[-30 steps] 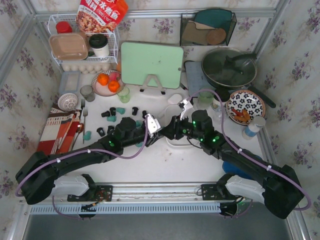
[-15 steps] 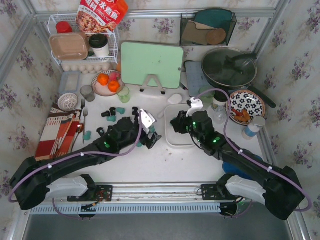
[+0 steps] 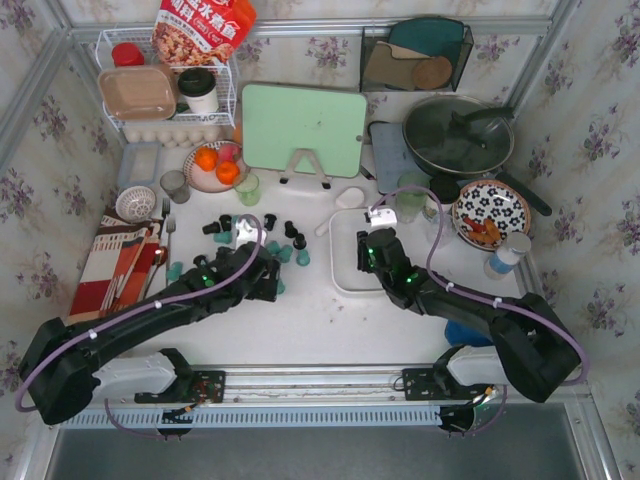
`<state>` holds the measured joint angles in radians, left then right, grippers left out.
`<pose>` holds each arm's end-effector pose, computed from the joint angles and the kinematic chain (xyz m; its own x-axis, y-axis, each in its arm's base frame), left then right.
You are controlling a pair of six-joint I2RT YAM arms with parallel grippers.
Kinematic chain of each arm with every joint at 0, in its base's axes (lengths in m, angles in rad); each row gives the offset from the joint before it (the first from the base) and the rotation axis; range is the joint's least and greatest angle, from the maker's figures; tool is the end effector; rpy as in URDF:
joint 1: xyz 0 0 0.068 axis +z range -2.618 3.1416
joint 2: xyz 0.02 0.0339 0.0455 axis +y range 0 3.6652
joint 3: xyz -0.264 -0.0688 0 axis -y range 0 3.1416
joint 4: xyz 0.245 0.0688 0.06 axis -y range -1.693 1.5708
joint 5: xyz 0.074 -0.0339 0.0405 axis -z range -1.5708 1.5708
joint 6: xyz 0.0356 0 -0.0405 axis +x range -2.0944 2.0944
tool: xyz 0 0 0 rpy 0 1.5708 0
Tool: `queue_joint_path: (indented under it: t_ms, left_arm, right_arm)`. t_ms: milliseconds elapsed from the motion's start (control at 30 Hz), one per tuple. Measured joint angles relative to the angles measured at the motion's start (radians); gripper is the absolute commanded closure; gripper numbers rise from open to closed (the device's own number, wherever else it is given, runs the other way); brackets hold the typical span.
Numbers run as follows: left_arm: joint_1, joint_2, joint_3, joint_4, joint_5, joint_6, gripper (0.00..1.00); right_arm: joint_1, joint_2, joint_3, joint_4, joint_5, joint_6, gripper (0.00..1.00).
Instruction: Mix the coffee capsules in the storage basket
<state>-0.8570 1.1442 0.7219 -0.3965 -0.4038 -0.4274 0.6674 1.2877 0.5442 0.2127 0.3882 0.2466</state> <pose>0.1623 -0.1660 0.2302 -0.6504 0.1687 -0.7406 0.2745 0.9613 -0.0220 0.2121 0.1500 0.1912 -0.4628 -0.0771 -0.8831 -0.2099 0.9774 0.0247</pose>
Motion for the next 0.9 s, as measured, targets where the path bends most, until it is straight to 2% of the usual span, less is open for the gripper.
queue_joint_path:
  t_ms: [300, 433, 733, 900]
  left_arm:
    - [0.033, 0.172, 0.077, -0.071, 0.033, -0.19, 0.17]
    - [0.033, 0.224, 0.096, -0.064, 0.055, -0.243, 0.25]
    - [0.027, 0.355, 0.162, -0.031, 0.064, -0.334, 0.31]
    - [0.021, 0.424, 0.201, -0.028, 0.063, -0.364, 0.38]
  right_arm:
    - [0.0, 0.044, -0.002, 0.023, -0.019, -0.009, 0.49]
    - [0.0, 0.041, -0.002, 0.024, -0.025, -0.011, 0.47]
    - [0.0, 0.01, -0.002, 0.024, -0.045, -0.014, 0.46]
    - [0.0, -0.006, -0.004, 0.024, -0.056, -0.013, 0.46]
